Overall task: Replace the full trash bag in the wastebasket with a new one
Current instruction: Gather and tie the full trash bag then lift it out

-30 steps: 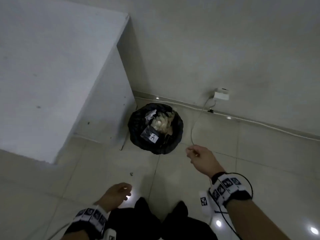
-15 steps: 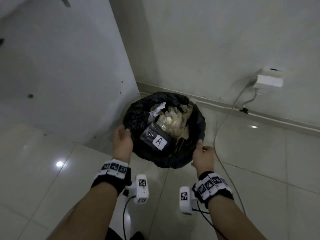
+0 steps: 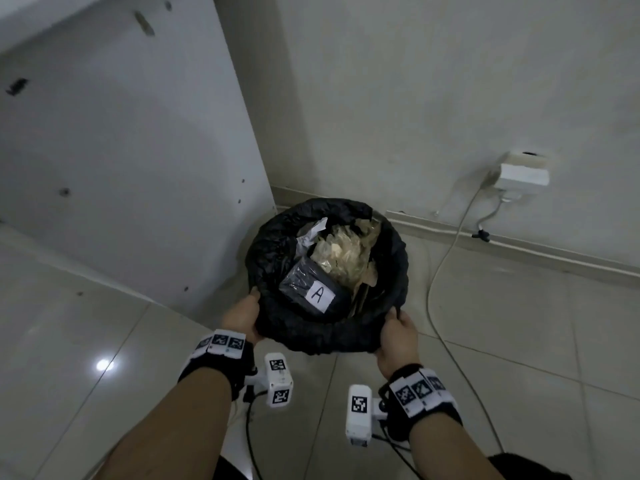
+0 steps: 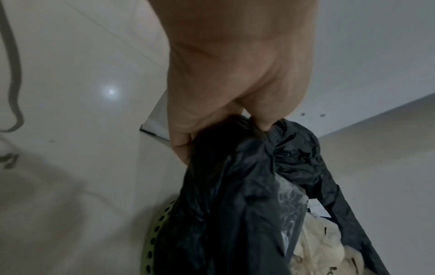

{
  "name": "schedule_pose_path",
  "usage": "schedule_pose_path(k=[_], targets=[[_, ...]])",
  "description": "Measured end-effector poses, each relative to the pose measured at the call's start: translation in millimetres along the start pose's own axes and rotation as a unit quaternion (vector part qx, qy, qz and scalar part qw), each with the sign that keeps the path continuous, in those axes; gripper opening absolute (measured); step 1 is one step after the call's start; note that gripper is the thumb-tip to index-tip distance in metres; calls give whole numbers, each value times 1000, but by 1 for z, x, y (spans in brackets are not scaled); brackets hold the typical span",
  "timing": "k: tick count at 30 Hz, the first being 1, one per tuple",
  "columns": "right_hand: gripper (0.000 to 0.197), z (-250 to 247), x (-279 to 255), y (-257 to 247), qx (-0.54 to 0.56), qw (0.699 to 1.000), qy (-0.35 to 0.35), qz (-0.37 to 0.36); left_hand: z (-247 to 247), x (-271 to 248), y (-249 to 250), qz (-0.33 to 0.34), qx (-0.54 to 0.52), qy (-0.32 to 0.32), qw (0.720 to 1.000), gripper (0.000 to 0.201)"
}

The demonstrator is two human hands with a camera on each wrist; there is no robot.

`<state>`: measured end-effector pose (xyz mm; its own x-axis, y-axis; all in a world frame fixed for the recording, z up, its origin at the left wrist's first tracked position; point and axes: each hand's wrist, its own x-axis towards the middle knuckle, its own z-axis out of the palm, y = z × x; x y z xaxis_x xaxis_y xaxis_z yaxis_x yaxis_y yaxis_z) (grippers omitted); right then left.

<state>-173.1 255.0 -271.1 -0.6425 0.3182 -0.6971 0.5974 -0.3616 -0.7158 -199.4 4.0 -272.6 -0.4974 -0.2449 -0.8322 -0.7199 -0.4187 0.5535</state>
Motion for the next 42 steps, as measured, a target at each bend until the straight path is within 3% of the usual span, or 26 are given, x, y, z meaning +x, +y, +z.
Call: schedule_pose_path(k=[3,5,8,11,15,18,22,23,25,28,32,34,36,37,38,39,40,42], targets=[[33,1,5,-7,-88,995,34,-19,2,-3,0,30,63,13,997,45],[29,-3,1,-9,-95,995,26,6,2,-6,-1,37,86,35,995,43],[19,-14,-12,-17,-96,995,17,-14,1,-13,6,32,47,53,997,42],[14,-19,-12,-44,-35,994,52,-94,-1,-17,24,69,-63,28,995,35],[14,-7,2,-68,118,993,6,19,7,-24,39,106,-109,-4,988,28],[10,-4,10,-76,115,993,19,2,13,-30,43,113,-89,-3,990,5],[38,-18,23,-99,187,982,11,8,3,-38,49,94,-108,-64,988,16],[38,-23,29,-103,152,988,16,-17,0,-39,51,75,-91,-80,990,24],[37,-24,39,-113,105,994,21,14,-1,-36,57,36,-45,-100,993,43],[38,-24,61,-125,68,996,-45,46,9,-30,61,32,76,-84,993,34],[9,-14,49,-172,36,998,-25,-53,17,-26,82,109,62,-9,992,10],[18,-9,46,-178,-7,994,-16,-109,19,-26,96,143,-16,-47,989,17],[11,-3,44,-172,-108,988,-51,-95,24,-26,104,154,-83,-96,980,26],[18,-2,45,-167,-186,977,-72,-70,28,-31,105,155,-95,-112,977,25],[27,-2,47,-165,-249,963,-80,-71,32,-34,106,151,-99,-125,976,24],[23,-2,47,-166,-274,953,-67,-108,34,-35,105,151,-89,-132,976,23],[12,-3,46,-169,-264,950,-53,-160,35,-35,104,158,-85,-135,974,21],[19,-8,44,-177,-202,950,-9,-239,32,-32,104,189,-100,-145,966,24]])
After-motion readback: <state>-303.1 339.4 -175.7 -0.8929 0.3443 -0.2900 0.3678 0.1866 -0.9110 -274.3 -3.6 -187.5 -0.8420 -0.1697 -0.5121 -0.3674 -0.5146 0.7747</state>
